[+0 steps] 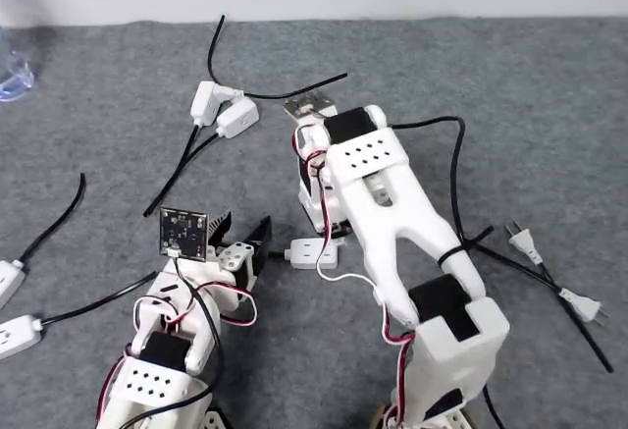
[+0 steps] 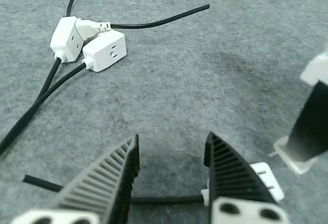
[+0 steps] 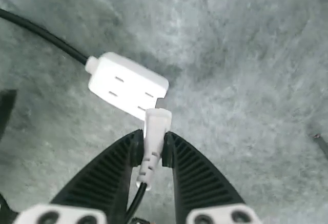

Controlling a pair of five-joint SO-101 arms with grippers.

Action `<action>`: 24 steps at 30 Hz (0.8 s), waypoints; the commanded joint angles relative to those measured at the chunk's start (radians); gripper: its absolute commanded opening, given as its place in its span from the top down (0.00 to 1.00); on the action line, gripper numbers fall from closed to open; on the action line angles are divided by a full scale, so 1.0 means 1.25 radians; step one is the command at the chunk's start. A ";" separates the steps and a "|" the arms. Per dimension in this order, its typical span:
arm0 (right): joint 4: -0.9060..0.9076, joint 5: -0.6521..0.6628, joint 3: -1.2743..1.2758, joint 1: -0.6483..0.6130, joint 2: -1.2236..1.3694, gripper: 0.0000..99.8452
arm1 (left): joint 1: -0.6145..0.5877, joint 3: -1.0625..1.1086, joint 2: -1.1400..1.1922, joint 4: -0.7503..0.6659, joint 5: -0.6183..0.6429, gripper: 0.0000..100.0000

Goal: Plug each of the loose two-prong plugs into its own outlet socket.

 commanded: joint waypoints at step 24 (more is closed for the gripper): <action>-0.107 -0.031 0.059 -0.028 -0.009 0.99 | 0.006 -0.006 -0.005 0.001 -0.010 0.80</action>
